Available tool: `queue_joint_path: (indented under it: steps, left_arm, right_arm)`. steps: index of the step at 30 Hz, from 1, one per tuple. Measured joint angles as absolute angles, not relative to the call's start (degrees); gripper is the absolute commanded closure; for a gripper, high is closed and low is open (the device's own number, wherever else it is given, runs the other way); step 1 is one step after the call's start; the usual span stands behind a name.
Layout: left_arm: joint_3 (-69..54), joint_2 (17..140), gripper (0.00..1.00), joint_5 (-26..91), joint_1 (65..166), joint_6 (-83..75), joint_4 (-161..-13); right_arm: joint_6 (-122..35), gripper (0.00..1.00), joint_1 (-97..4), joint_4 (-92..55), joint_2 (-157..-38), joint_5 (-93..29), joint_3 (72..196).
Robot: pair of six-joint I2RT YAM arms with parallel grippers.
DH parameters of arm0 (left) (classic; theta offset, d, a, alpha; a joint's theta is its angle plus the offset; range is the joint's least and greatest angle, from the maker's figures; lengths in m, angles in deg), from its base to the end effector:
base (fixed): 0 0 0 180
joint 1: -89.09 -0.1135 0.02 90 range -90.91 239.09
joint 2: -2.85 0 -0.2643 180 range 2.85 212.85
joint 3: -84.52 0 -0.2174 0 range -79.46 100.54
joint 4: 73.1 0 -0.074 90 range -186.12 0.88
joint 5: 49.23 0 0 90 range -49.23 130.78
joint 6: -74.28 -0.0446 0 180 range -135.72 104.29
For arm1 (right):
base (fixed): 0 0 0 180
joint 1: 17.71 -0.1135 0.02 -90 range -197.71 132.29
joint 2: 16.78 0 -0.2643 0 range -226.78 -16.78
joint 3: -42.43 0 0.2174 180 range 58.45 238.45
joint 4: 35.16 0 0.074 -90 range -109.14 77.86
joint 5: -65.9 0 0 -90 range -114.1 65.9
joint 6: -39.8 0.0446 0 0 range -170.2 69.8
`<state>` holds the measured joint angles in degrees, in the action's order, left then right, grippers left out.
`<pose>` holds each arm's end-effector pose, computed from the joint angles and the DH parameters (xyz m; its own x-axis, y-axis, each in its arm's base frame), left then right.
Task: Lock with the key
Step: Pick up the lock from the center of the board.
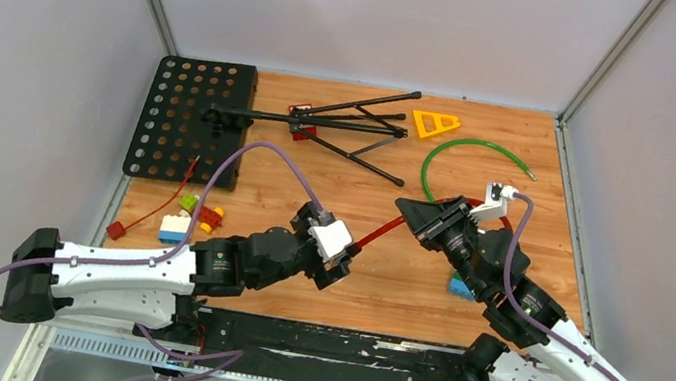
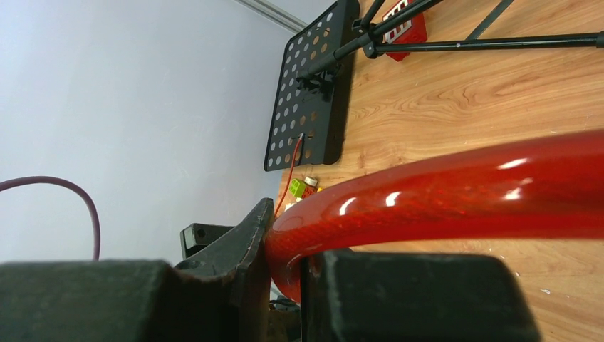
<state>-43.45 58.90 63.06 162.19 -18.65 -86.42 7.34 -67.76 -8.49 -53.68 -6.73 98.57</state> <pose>0.0741 -0.1858 0.2831 -0.0467 0.3163 -0.9475 0.7835 0.6000 0.1617 0.0934 0.0907 0.3288 -0.5015 0.6554 -0.5648 -0.2206 0.5344 0.8160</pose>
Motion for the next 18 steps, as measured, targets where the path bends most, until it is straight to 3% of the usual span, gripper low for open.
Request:
queue_joint_path:
  steps: [18]
  left_arm:
    - [-43.30,45.81,0.00,63.82,162.19,-24.40,-98.14]
  right_arm:
    - [7.78,1.00,-67.71,-8.49,-53.68,-6.58,98.42]
